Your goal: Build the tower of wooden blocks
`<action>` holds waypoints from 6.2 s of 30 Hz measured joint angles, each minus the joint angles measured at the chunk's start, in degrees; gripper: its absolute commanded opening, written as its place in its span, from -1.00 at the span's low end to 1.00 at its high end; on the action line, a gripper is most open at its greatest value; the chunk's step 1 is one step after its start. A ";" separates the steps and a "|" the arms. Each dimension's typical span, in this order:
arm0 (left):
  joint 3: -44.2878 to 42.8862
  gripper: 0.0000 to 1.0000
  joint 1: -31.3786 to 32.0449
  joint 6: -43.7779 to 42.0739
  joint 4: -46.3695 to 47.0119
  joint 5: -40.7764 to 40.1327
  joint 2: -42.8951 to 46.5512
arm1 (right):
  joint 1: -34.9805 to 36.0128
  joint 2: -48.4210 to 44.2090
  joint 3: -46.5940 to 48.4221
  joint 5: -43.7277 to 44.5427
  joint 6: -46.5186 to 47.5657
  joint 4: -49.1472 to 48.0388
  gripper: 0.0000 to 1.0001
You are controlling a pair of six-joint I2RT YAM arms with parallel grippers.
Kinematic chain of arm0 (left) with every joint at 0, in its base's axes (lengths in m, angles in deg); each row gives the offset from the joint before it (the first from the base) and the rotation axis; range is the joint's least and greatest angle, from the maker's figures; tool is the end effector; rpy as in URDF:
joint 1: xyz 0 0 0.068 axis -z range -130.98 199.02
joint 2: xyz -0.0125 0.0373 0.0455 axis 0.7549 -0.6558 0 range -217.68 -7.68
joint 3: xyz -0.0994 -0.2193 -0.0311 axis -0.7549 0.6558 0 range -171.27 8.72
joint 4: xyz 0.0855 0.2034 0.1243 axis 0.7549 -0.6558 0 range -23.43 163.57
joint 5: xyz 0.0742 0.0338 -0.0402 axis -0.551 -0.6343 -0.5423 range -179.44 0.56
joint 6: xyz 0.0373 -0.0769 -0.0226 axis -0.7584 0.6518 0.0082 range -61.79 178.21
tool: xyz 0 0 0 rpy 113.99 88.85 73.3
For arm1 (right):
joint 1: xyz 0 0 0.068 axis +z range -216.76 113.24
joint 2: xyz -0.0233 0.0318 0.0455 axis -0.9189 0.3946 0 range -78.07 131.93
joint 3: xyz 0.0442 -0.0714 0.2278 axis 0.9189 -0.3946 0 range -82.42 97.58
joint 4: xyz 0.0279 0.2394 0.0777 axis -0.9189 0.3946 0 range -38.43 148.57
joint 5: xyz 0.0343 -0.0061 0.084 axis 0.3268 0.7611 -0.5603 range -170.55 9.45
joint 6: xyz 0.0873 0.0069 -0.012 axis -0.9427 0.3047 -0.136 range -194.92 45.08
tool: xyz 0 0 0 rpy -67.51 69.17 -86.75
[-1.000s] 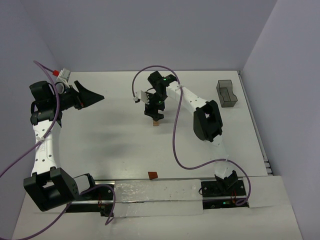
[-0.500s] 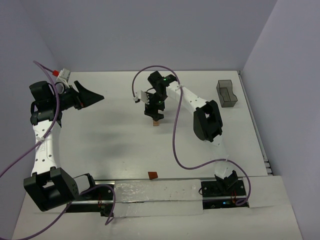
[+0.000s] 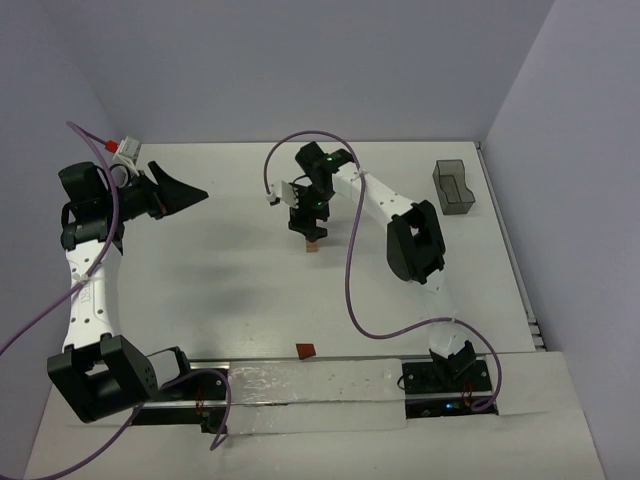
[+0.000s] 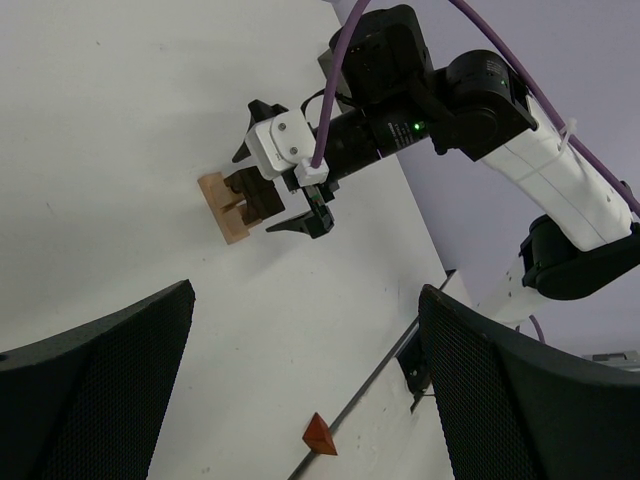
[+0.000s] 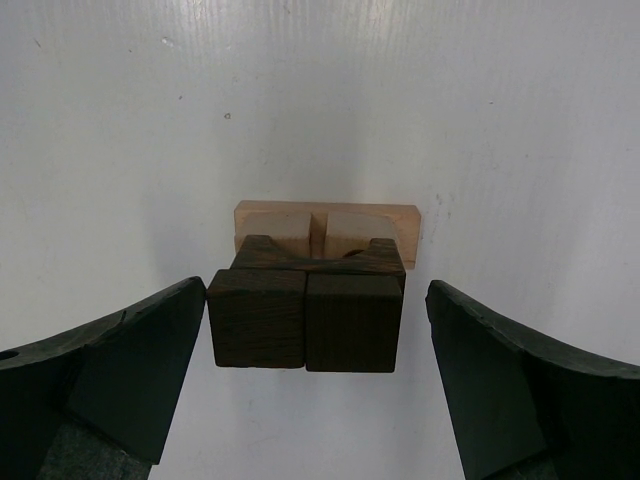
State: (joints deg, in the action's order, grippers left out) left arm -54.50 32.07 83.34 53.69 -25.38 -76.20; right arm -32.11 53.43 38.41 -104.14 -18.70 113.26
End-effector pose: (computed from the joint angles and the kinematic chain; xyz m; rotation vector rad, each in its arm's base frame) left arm 0.2822 0.0123 0.3221 0.0211 1.9287 -1.2000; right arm 0.3619 0.2885 0.1639 -2.0039 1.8495 0.4801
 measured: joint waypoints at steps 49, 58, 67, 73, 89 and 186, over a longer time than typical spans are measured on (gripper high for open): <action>0.52 0.98 0.00 0.37 0.52 0.37 0.01 | 0.00 0.00 -0.02 1.55 0.00 -2.05 0.99; 0.52 0.98 0.00 0.41 0.59 0.39 0.02 | 0.00 0.00 -0.02 1.57 0.00 -2.07 0.99; 0.85 0.99 -0.04 0.61 0.85 0.50 0.02 | 0.00 -0.02 -0.04 1.75 0.00 -2.09 0.99; 0.95 0.98 -0.04 0.78 0.87 0.54 0.02 | 0.00 -0.01 -0.04 1.77 0.00 -2.08 0.99; 1.05 0.99 -0.04 0.81 0.88 0.54 0.02 | -0.02 -0.02 -0.12 1.73 0.00 -2.08 0.99; 1.42 0.91 -0.05 -18.23 -11.15 2.77 8.82 | 21.03 -46.67 -55.60 -5.64 -11.06 -16.43 0.62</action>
State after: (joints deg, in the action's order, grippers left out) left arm -53.08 32.01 65.11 42.54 -22.61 -67.38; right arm -11.07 6.76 -17.19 -109.78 -29.76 96.83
